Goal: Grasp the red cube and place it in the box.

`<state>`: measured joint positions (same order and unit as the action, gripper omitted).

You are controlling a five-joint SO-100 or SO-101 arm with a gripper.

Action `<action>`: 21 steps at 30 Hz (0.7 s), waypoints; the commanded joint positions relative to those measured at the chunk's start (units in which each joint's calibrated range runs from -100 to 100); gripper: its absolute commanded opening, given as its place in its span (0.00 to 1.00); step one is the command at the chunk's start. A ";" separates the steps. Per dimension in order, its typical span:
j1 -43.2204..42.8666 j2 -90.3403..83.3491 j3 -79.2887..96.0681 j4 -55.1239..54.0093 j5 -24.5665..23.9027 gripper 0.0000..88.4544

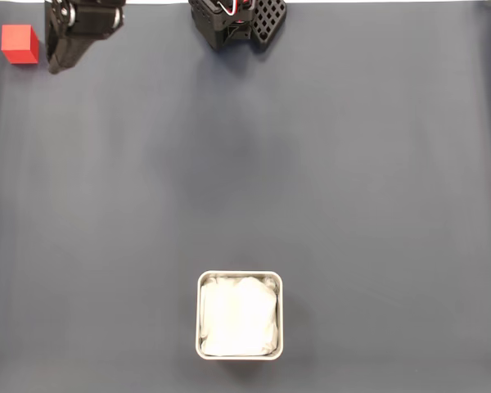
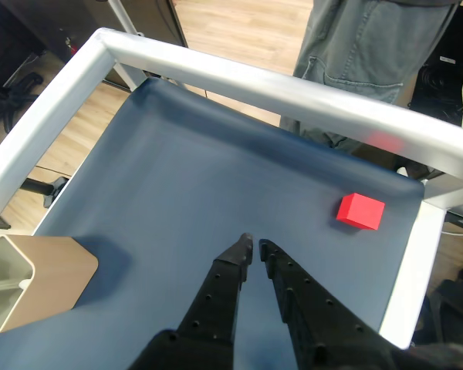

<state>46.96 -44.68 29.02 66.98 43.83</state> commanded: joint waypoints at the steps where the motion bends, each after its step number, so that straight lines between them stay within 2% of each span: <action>1: 2.54 0.23 -2.56 -1.74 0.20 0.00; 21: 12.70 1.87 -1.29 -2.48 0.39 0.00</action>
<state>58.01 -43.20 29.02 66.19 43.83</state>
